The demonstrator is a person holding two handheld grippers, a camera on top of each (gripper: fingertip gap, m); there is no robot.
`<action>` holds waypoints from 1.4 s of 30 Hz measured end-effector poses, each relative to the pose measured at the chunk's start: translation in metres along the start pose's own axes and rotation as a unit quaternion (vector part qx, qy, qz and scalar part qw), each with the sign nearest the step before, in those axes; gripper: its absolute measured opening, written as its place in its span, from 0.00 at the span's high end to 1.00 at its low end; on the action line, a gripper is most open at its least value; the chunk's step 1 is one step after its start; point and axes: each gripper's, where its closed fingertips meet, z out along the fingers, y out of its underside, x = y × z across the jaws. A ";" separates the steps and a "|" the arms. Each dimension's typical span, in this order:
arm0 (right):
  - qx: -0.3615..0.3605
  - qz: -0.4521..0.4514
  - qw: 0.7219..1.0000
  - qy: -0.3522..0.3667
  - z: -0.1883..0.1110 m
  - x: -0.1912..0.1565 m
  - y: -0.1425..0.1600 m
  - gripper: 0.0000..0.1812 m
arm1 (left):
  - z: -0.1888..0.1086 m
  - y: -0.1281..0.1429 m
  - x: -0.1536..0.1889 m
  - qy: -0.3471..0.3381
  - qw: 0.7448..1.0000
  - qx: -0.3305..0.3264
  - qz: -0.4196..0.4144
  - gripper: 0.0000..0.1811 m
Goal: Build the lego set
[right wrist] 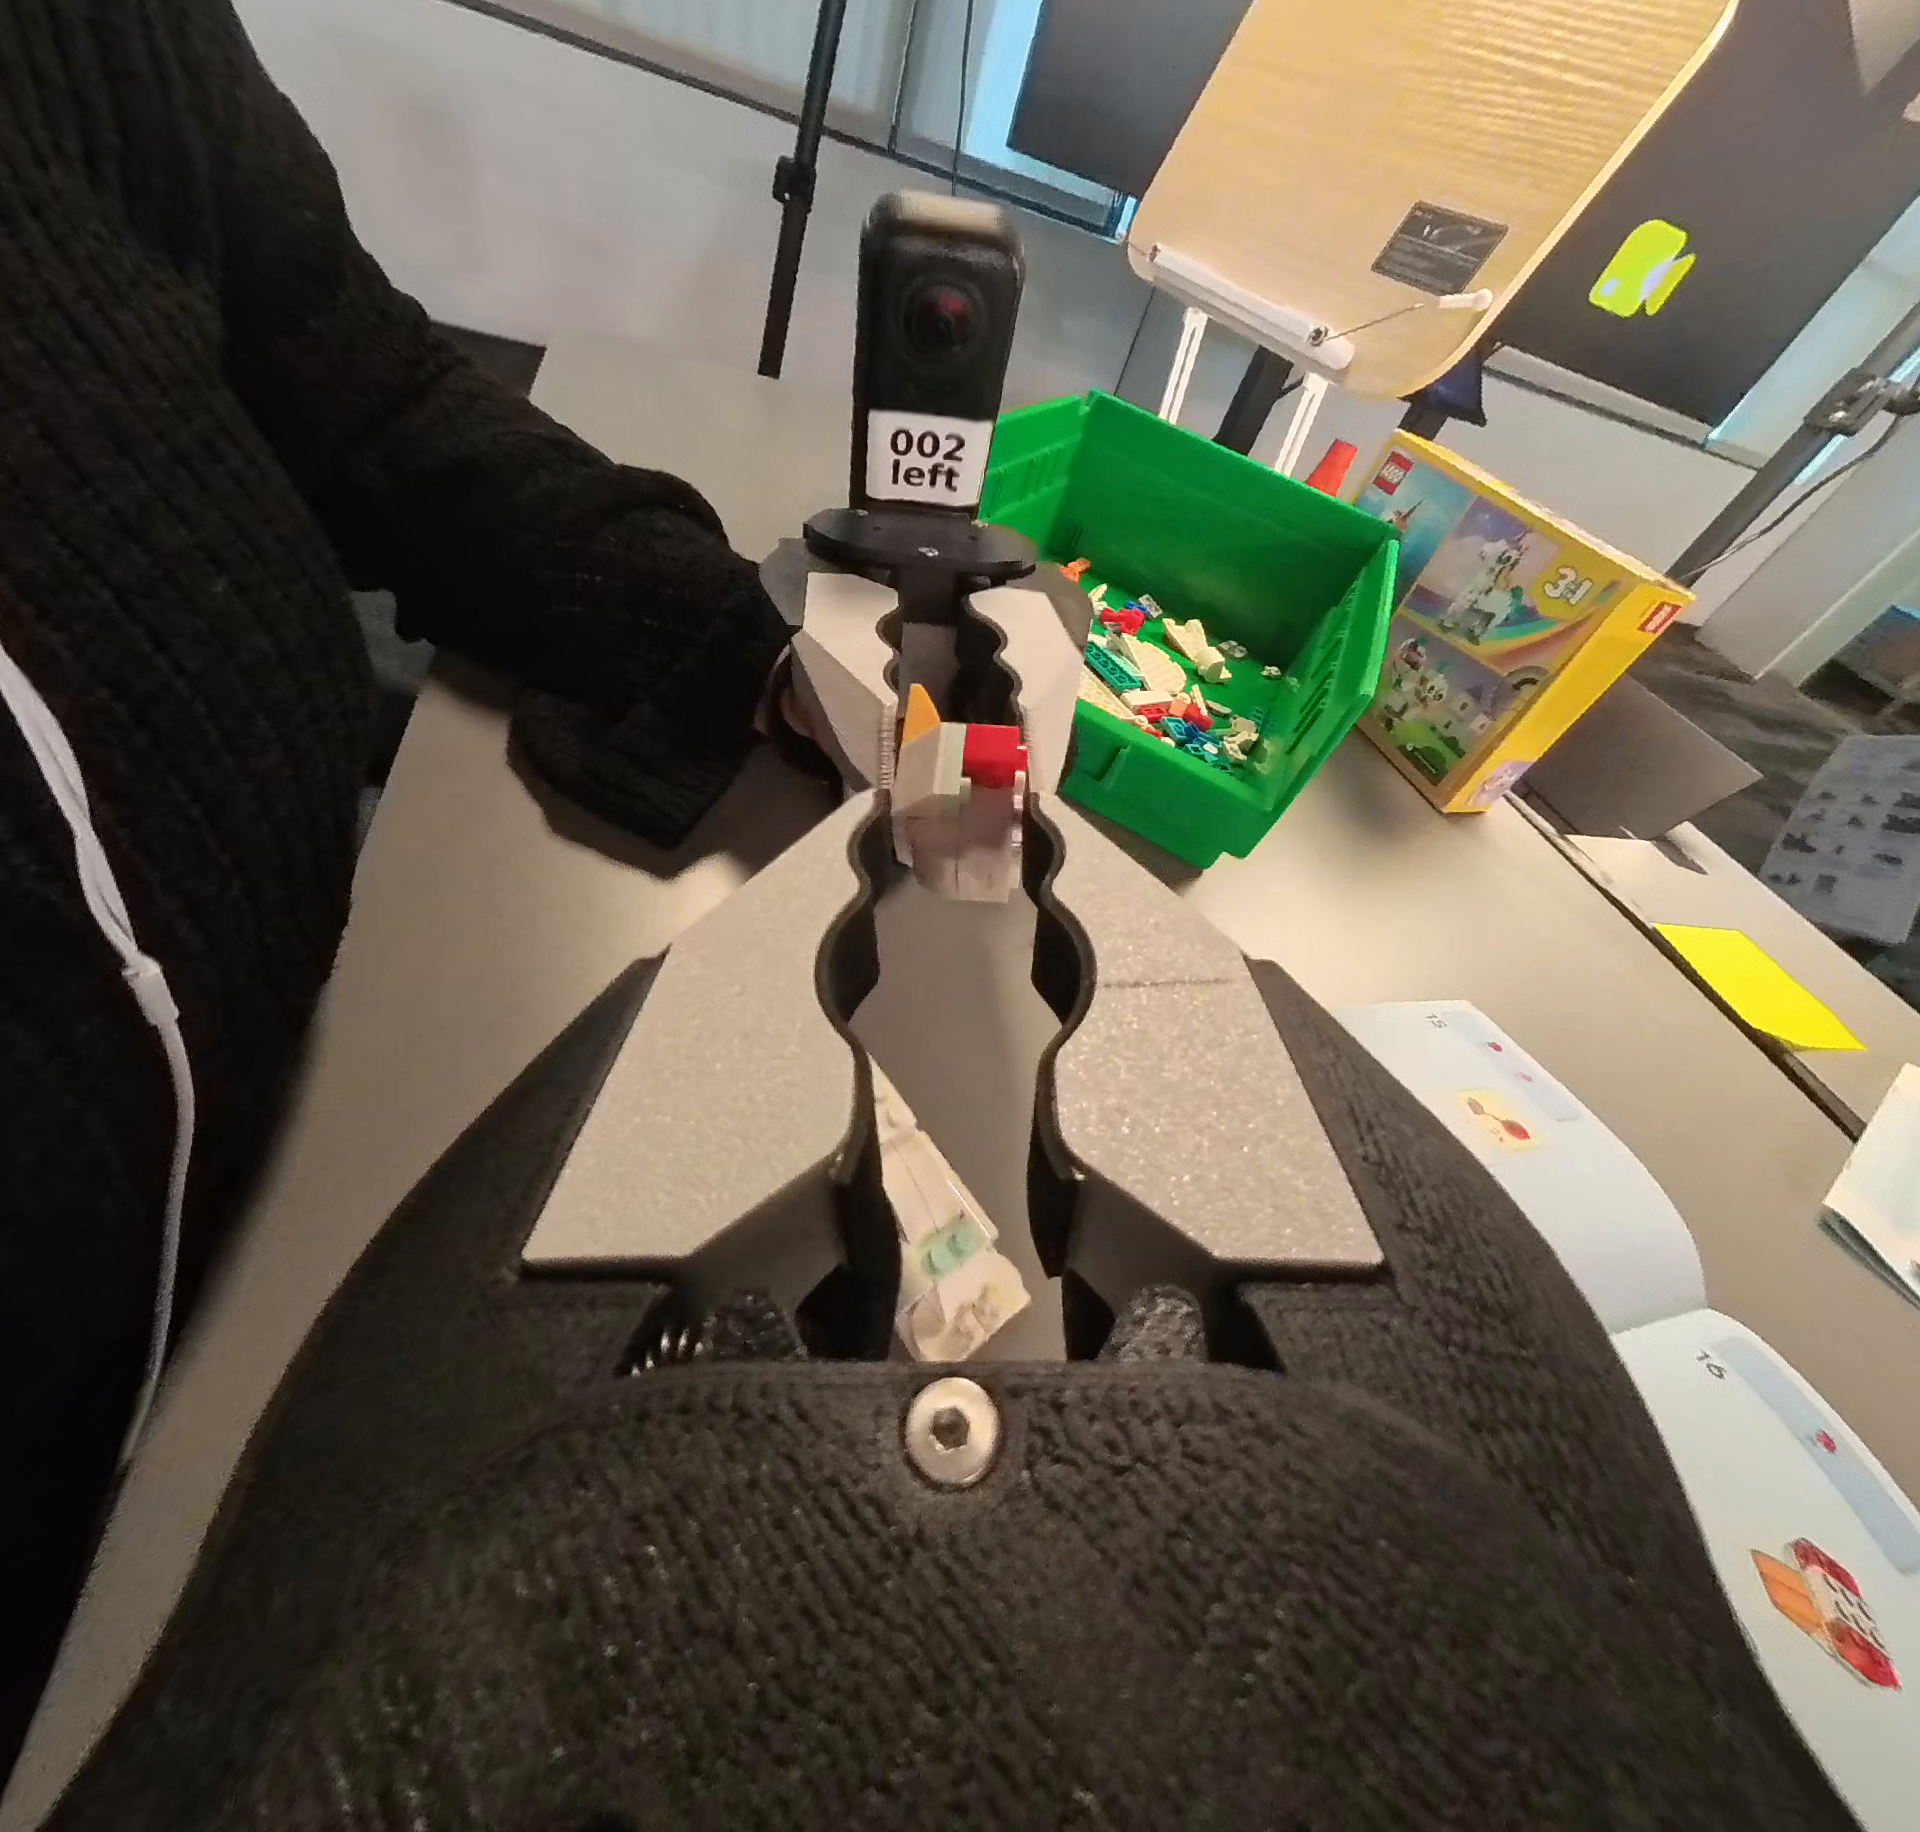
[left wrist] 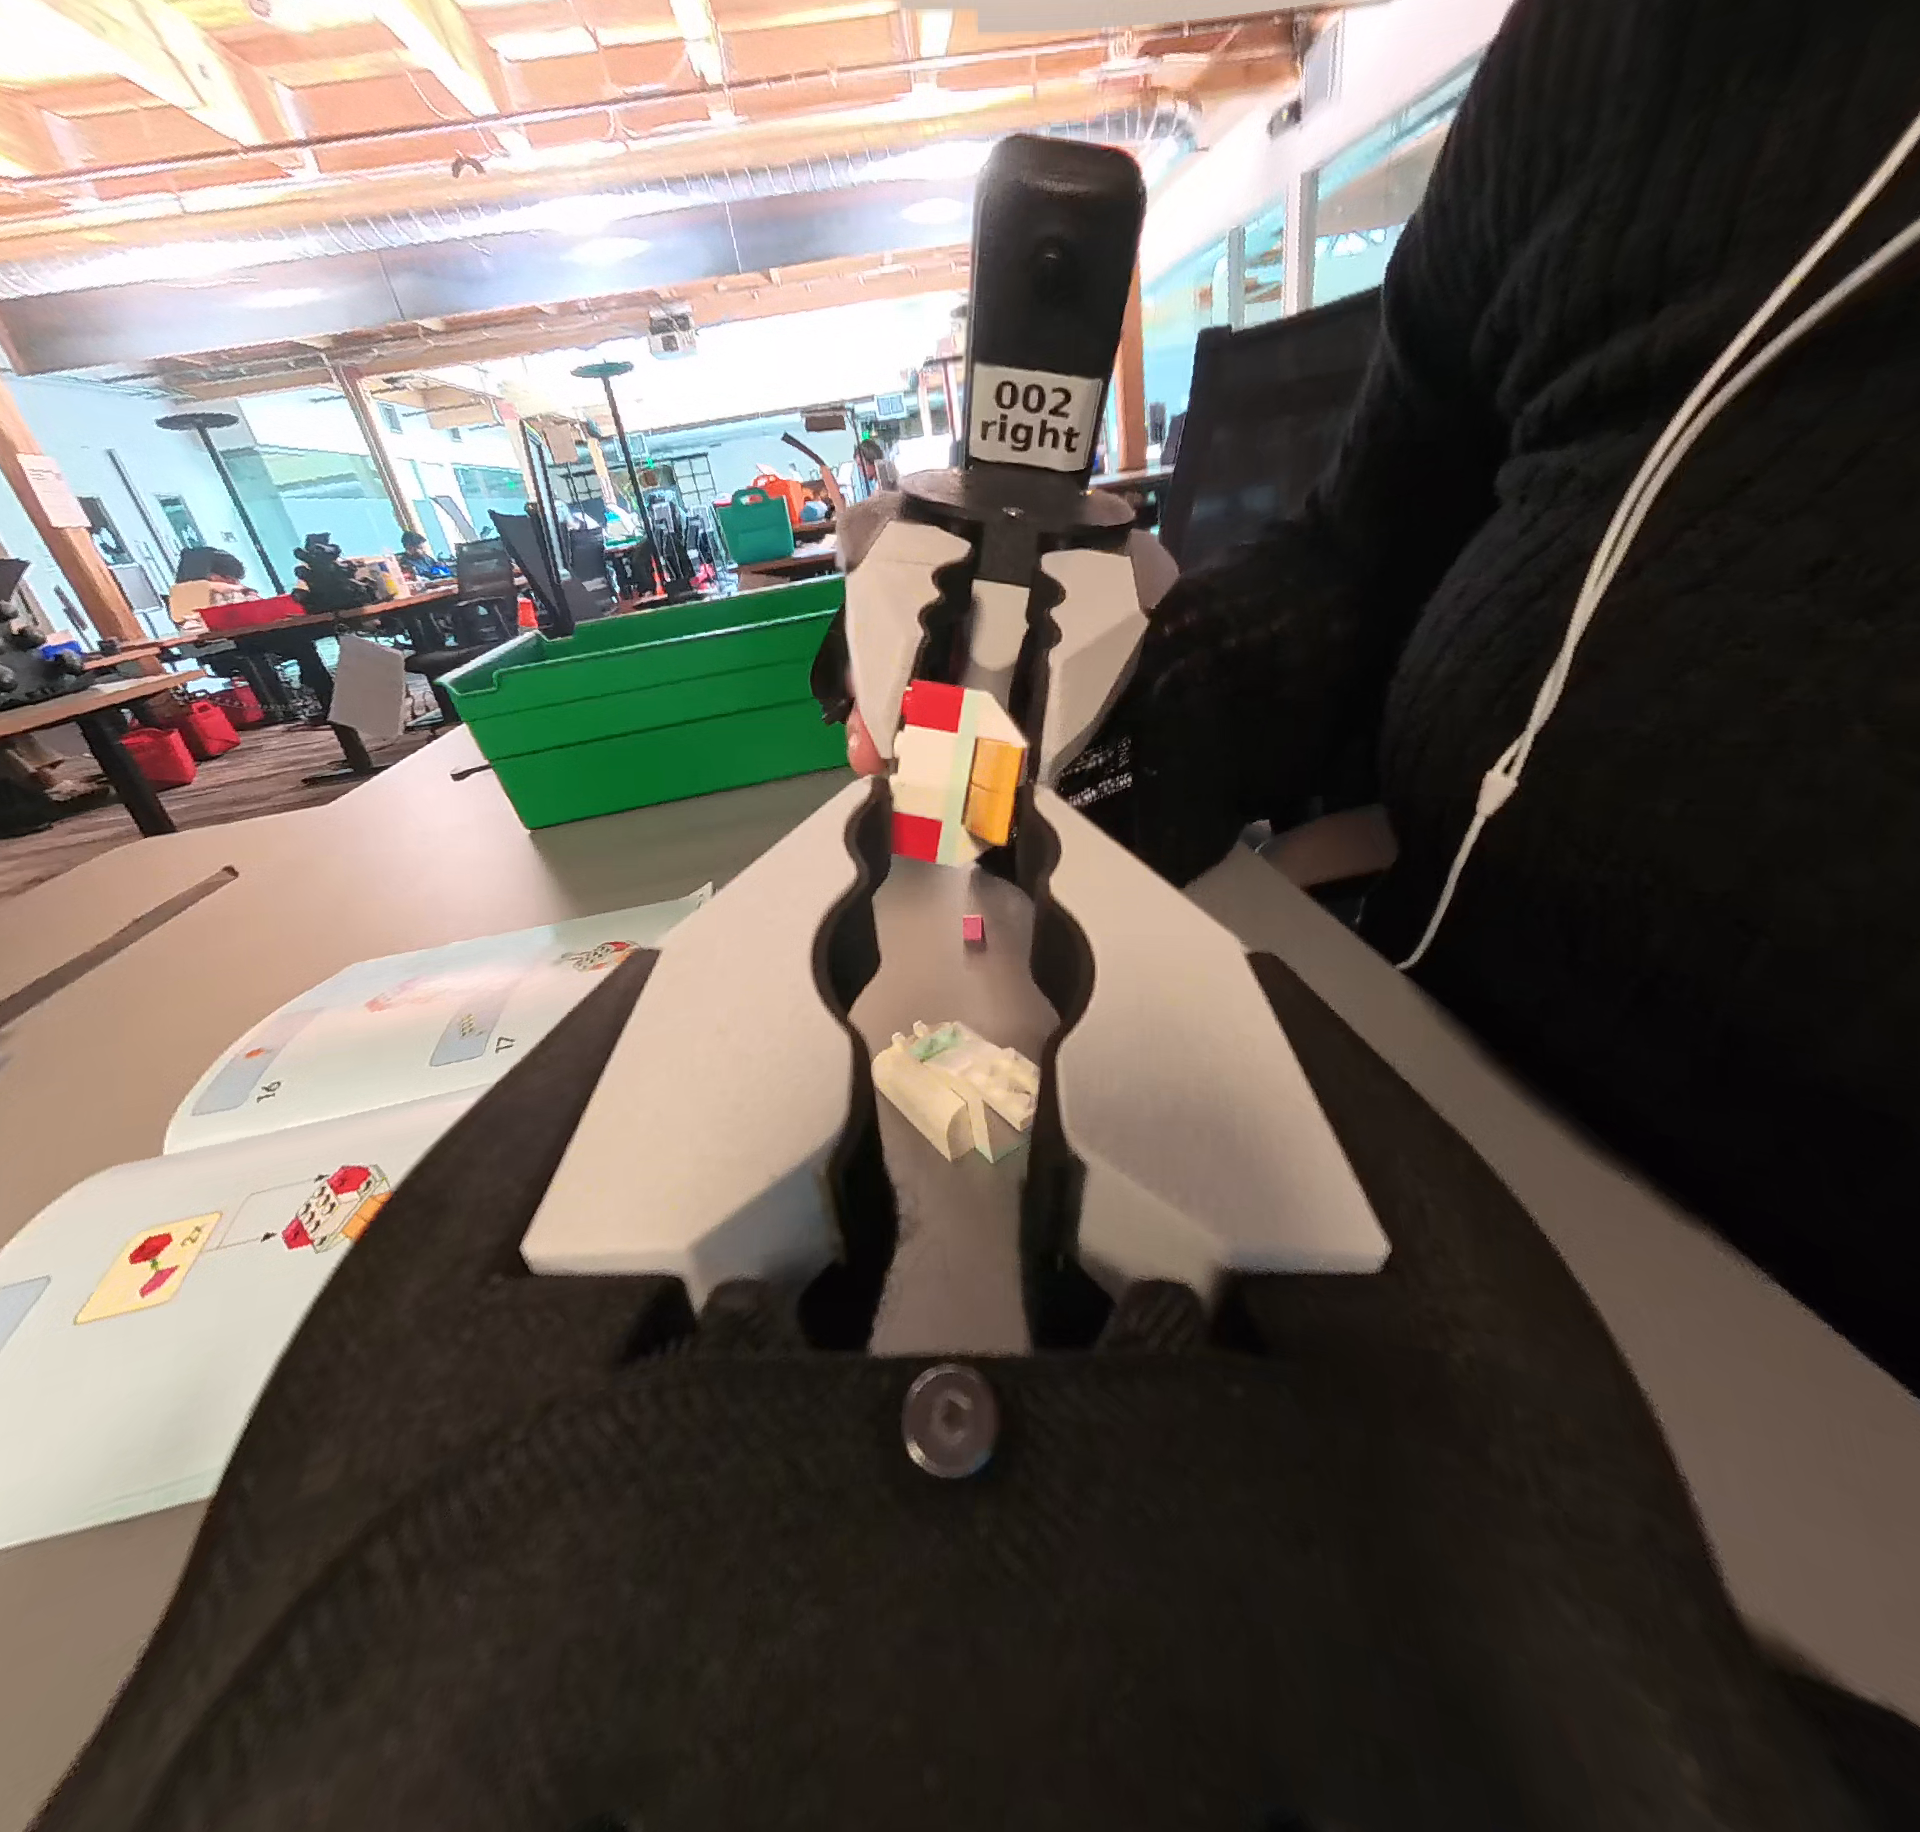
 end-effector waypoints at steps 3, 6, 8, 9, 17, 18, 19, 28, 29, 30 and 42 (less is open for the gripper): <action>-0.004 -0.016 1.000 0.008 -0.001 0.002 0.003 0.87 | 0.002 0.002 -0.001 -0.004 1.000 -0.010 -0.002 0.87; -0.016 -0.071 0.996 0.044 -0.003 0.009 0.008 0.87 | 0.006 0.001 -0.007 -0.020 0.999 -0.014 -0.034 0.86; -0.030 -0.146 0.985 0.085 -0.005 0.015 0.010 0.87 | 0.005 -0.004 -0.009 -0.021 0.997 0.001 -0.073 0.78; -0.038 -0.186 0.976 0.104 -0.005 0.018 0.010 0.87 | 0.005 -0.006 -0.011 -0.017 0.995 0.008 -0.099 0.74; -0.060 -0.386 0.907 0.157 0.000 0.015 0.009 0.87 | 0.007 -0.004 -0.015 0.022 0.972 0.020 -0.234 0.78; -0.057 -0.396 0.903 0.156 0.000 0.014 0.008 0.87 | 0.006 -0.004 -0.016 0.019 0.973 0.021 -0.227 0.82; -0.057 -0.403 0.900 0.155 0.001 0.012 0.008 0.87 | 0.005 -0.004 -0.014 0.024 0.974 0.020 -0.222 0.83; -0.078 -0.451 0.876 0.152 0.003 0.010 0.010 0.87 | 0.004 -0.006 -0.011 0.045 0.970 0.021 -0.237 0.81; -0.079 -0.455 0.874 0.151 0.004 0.010 0.010 0.87 | 0.004 -0.006 -0.011 0.046 0.970 0.019 -0.238 0.80; -0.080 -0.455 0.874 0.152 0.004 0.010 0.010 0.87 | 0.005 -0.005 -0.011 0.046 0.970 0.017 -0.240 0.78; -0.083 -0.459 0.871 0.155 0.006 0.007 0.006 0.87 | 0.004 -0.003 -0.004 0.062 0.969 0.009 -0.240 0.82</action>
